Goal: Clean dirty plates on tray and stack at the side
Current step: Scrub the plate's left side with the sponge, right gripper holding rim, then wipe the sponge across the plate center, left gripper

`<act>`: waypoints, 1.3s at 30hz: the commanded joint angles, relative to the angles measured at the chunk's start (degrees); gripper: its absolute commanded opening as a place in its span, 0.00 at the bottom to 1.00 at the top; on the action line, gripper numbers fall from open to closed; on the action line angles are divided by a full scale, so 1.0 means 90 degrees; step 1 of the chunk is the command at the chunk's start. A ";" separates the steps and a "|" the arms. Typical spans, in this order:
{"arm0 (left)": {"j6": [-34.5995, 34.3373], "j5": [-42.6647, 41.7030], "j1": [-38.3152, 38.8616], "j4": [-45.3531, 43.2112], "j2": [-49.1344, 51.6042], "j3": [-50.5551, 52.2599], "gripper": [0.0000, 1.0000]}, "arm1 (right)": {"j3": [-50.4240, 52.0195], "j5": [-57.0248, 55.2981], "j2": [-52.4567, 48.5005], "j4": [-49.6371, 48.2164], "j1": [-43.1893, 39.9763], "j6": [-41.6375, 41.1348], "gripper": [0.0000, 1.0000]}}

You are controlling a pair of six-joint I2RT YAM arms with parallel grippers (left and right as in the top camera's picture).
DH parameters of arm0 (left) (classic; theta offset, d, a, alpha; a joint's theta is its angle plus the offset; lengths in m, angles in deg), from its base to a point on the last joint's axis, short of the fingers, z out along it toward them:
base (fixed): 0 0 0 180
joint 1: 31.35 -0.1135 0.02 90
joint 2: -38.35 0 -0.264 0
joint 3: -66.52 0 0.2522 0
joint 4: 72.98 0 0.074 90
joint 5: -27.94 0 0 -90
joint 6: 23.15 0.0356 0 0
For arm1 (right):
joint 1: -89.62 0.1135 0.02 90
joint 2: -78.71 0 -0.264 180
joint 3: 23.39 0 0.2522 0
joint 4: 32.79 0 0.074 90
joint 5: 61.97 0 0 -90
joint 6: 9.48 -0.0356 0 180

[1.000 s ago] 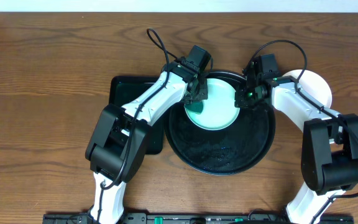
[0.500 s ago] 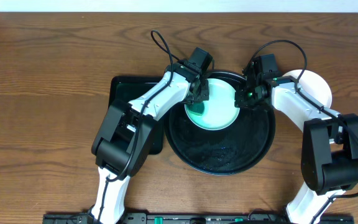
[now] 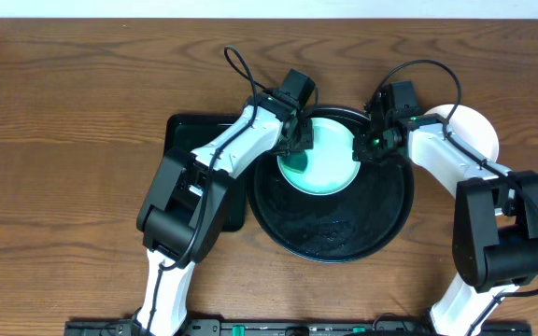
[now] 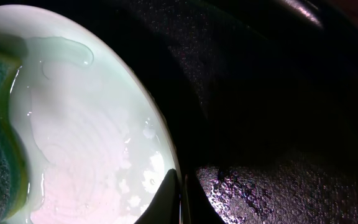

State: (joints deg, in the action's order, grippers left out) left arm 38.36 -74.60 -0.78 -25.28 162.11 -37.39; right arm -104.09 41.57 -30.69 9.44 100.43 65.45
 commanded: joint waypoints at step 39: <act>-0.0104 -0.2443 0.0107 -0.0121 -0.0032 -0.0032 0.07 | 0.0034 -0.0046 -0.0049 -0.0022 0.0102 -0.0010 0.01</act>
State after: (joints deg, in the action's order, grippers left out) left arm 38.27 -91.17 -1.66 -26.86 163.47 -37.39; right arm -104.09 40.19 -30.69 9.53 100.41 65.47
